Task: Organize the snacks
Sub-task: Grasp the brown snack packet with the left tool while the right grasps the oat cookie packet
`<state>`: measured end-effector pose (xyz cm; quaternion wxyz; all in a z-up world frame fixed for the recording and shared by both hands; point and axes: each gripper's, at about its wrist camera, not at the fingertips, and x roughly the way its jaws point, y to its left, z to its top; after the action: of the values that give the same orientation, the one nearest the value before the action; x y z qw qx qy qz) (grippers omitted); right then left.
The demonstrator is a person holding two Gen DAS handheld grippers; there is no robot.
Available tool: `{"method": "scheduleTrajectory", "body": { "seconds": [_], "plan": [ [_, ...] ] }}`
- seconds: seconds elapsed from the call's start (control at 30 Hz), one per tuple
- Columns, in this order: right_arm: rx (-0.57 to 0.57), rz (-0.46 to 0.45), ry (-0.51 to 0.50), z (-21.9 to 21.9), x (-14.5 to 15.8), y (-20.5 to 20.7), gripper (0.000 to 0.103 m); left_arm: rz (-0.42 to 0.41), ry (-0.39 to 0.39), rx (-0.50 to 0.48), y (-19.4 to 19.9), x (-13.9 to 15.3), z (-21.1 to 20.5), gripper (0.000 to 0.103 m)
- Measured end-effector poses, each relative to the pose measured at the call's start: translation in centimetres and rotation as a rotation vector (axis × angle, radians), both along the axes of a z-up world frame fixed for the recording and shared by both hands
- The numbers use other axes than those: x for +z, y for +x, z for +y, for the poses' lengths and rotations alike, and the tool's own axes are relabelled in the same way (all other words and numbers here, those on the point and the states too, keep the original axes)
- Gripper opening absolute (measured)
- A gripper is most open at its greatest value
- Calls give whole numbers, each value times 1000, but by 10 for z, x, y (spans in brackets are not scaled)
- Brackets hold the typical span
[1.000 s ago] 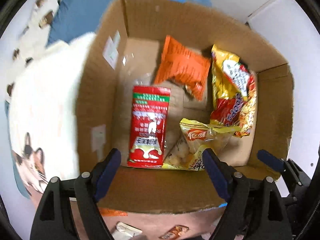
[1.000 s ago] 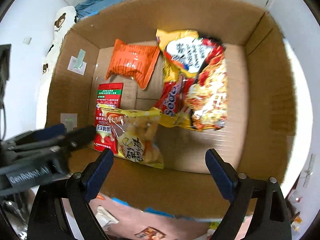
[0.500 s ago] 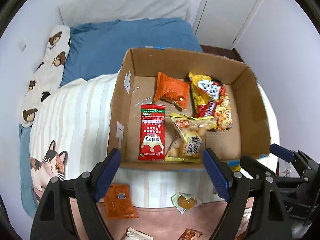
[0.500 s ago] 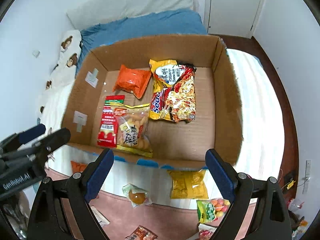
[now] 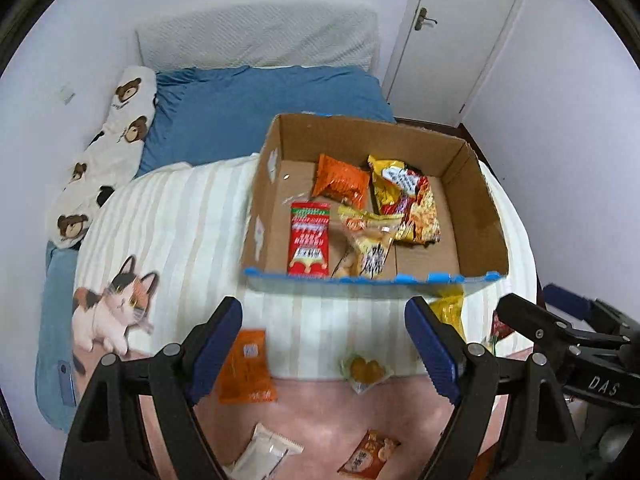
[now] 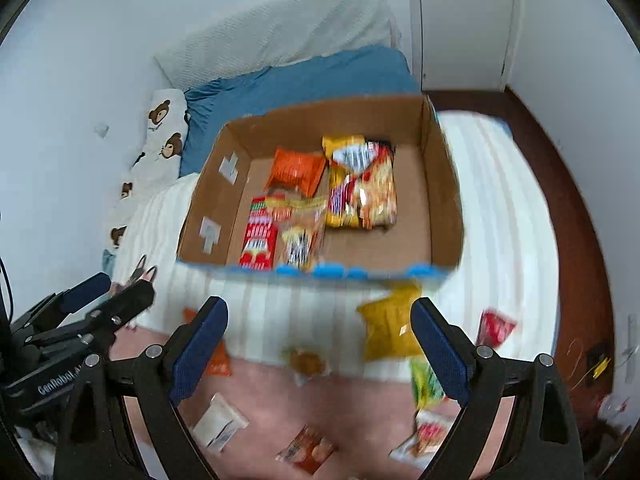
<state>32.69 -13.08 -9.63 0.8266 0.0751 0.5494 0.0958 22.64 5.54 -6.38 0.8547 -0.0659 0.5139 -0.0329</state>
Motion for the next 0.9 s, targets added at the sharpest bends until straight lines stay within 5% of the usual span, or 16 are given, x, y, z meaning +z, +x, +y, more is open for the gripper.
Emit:
{"method": "scheduleTrajectory", "body": {
  "seconds": [0.23,0.47,0.67,0.8,0.9],
  "plan": [
    [-151,188,72,-65,-62,-45,95,92,38,31,-47,-41,5,83],
    [-378,413,87,-141,-162,-84,95,319,48,14,-78,-134,-5,83],
    [-415,555,106,-155,-231,-101,92,476,79,-255,-102,-199,-82,83],
    [-401,576,66,-155,-253,-109,65,588,102,-432,-114,-245,-136,83],
    [-366,569,54,-151,-251,-112,59,633,98,-447,-116,-265,-151,82]
  ]
}}
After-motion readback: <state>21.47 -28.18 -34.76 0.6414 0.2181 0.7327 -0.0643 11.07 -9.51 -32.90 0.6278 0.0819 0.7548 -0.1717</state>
